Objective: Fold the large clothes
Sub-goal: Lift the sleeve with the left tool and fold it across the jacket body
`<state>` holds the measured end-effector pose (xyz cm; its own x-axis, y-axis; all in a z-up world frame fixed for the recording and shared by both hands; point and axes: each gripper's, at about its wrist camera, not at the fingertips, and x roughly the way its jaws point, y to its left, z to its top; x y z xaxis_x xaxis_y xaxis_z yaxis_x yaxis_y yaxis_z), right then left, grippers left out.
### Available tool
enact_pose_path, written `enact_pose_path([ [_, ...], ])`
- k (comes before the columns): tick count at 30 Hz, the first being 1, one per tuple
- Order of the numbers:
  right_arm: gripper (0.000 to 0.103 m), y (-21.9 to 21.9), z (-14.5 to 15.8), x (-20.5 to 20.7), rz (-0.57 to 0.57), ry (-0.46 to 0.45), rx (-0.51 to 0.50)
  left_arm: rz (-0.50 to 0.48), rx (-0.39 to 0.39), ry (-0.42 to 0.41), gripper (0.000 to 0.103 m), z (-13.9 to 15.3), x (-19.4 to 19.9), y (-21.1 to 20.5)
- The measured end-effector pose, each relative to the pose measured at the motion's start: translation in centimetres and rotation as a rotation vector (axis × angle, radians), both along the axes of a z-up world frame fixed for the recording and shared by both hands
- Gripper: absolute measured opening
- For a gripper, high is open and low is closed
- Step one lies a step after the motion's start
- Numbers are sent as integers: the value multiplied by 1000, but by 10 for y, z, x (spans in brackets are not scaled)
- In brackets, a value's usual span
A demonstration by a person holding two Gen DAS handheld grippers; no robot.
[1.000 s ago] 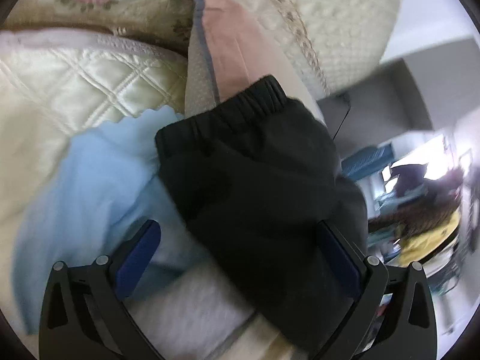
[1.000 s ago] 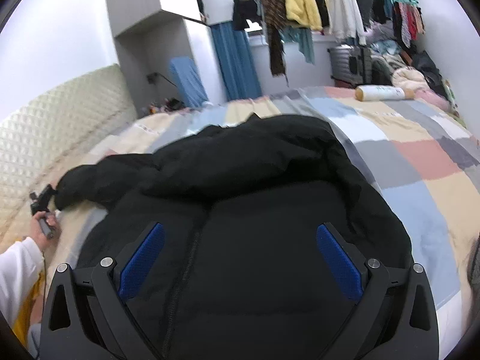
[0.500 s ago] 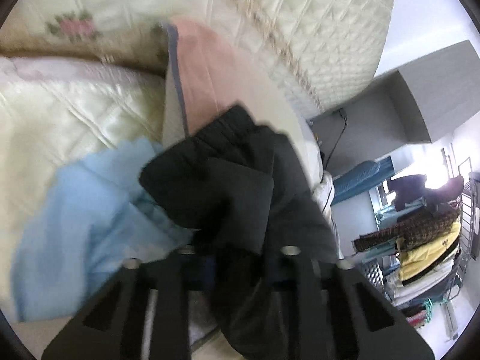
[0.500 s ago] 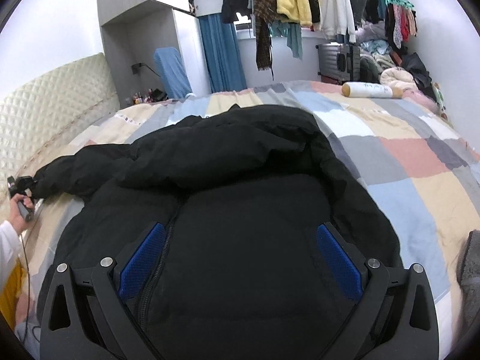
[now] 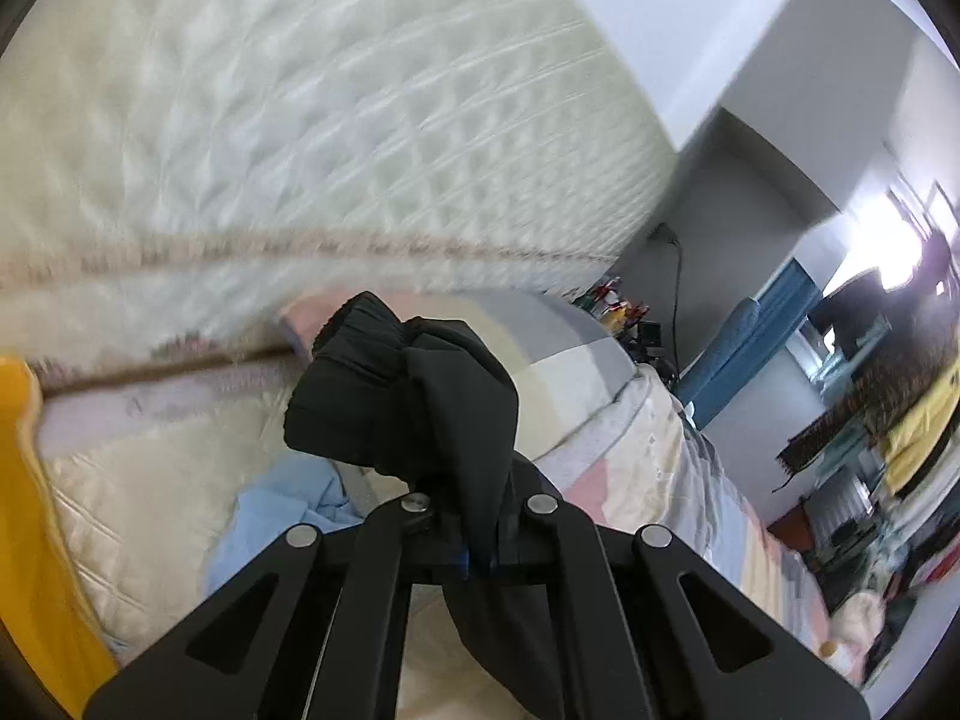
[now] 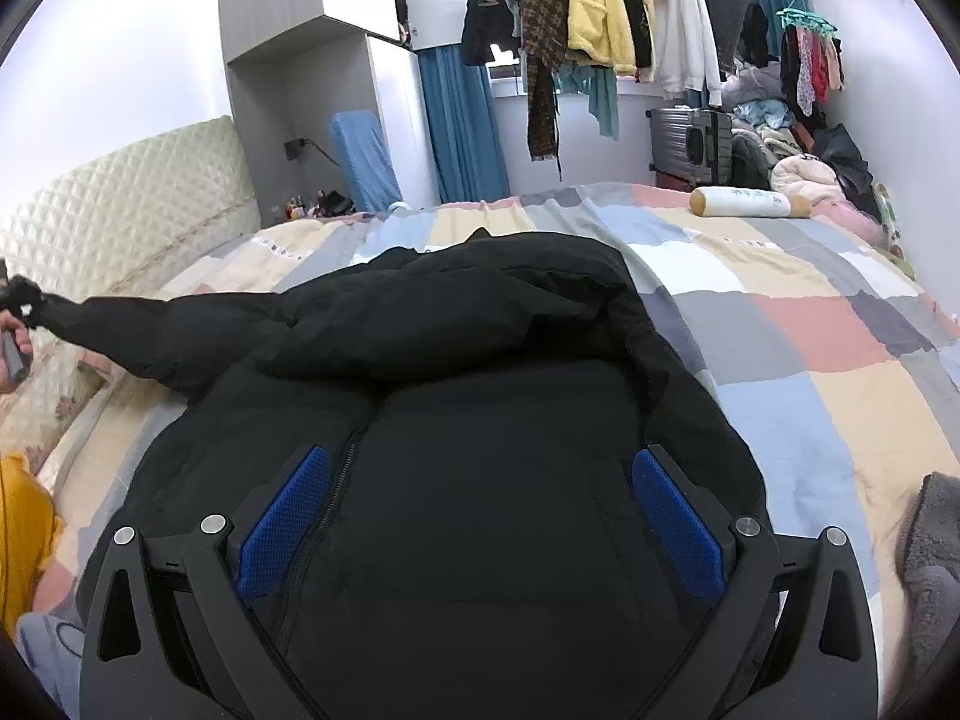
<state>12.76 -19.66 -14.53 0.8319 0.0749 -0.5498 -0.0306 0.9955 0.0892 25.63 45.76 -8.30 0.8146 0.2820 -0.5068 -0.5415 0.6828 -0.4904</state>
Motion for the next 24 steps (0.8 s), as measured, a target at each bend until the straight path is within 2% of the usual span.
enact_pose_path([
  [8, 102, -10, 6, -11, 22, -38, 27, -67, 181, -7, 3, 70, 0, -64],
  [15, 102, -15, 5, -13, 55, -36, 23, -135, 310, -34, 3, 115, -2, -130],
  [17, 102, -17, 4, -12, 44, -17, 2, -150, 340, -34, 3, 125, -3, -150],
  [21, 102, -30, 6, -16, 22, -13, 20, -200, 334, -61, 3, 140, -6, -182],
  [24, 102, -36, 9, -20, 14, -22, 19, -236, 376, -71, 3, 148, -6, -206],
])
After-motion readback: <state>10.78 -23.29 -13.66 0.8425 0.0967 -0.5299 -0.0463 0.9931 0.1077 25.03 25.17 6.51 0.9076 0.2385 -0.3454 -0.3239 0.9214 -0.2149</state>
